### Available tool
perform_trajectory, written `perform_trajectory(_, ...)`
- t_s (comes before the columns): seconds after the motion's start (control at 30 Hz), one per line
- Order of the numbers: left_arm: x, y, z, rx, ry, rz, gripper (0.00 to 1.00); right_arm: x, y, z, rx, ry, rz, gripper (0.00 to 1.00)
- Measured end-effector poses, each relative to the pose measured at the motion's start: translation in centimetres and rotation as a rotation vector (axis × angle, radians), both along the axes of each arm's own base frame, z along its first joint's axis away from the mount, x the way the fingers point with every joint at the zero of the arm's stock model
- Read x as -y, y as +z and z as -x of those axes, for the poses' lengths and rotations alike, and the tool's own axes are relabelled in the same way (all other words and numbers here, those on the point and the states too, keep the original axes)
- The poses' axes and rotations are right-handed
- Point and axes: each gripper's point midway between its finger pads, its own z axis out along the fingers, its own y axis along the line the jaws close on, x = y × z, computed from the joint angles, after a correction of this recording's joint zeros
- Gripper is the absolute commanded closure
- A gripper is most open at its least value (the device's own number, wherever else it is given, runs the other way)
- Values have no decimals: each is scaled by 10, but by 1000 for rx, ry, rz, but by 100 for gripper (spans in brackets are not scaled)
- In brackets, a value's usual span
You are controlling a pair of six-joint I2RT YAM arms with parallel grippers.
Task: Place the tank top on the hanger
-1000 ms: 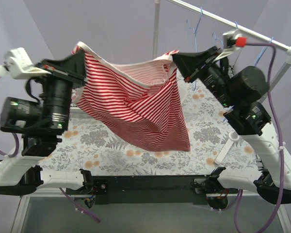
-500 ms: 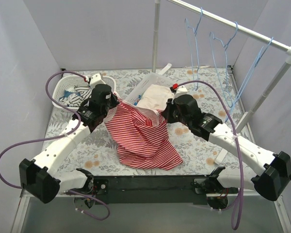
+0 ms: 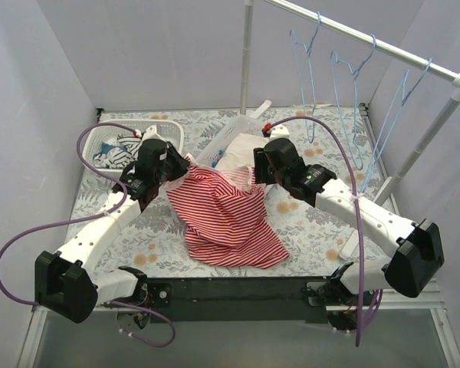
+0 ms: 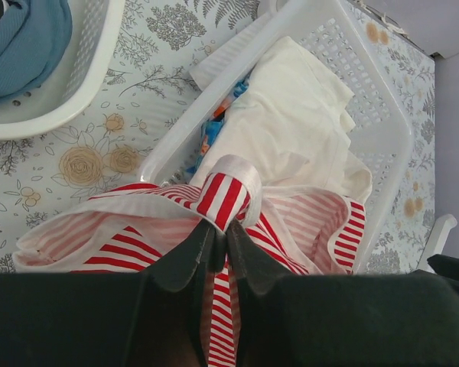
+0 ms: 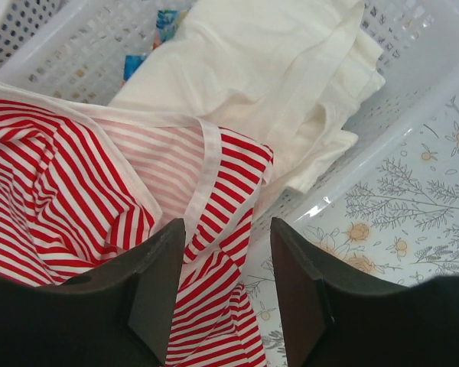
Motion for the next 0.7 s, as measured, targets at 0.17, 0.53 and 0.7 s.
perform_trajectory(0.17,1,-1,4,-3,-17,11,90,1,16,5,36,16,-37,44)
perform_trajectory(0.53,3,4,7,7,-32,19,89,-32,-52,5,-131,128,24,44)
perform_trajectory(0.7,3,5,8,7,-38,21,89,-37,-63,8,-159,151,33,79)
